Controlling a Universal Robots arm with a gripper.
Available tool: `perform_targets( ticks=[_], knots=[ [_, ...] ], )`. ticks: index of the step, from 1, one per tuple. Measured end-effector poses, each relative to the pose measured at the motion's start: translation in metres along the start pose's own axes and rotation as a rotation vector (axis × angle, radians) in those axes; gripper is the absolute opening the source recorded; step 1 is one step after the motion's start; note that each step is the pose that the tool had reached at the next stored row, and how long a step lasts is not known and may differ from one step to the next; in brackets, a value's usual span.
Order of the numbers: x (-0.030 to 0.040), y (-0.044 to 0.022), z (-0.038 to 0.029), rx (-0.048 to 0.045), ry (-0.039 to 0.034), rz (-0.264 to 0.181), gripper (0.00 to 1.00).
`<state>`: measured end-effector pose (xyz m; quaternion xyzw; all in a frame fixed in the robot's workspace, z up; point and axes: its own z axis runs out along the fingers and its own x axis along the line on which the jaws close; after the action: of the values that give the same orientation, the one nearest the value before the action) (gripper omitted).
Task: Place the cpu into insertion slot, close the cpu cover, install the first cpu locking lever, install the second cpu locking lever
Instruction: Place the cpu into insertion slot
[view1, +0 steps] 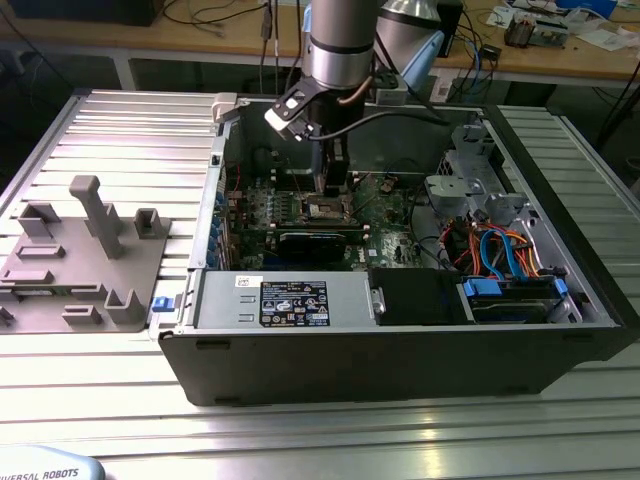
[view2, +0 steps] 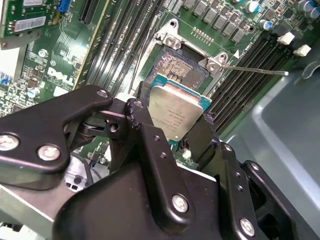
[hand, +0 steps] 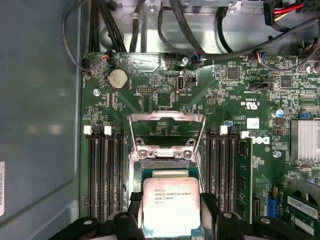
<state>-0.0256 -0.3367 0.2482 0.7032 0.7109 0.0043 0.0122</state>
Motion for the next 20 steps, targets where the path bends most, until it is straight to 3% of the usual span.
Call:
perform_targets(
  ticks=[6, 9, 10, 20],
  knots=[
    [0.0001, -0.0003, 0.0094, 0.0000, 0.0000, 0.000, 0.54],
    [0.0010, -0.0043, 0.0369, 0.0002, -0.0004, 0.019, 0.54],
    [0.0013, -0.0051, 0.0395, 0.0004, -0.0007, 0.026, 0.54],
    [0.0020, -0.0057, 0.0456, 0.0004, -0.0009, 0.037, 0.54]
  ],
)
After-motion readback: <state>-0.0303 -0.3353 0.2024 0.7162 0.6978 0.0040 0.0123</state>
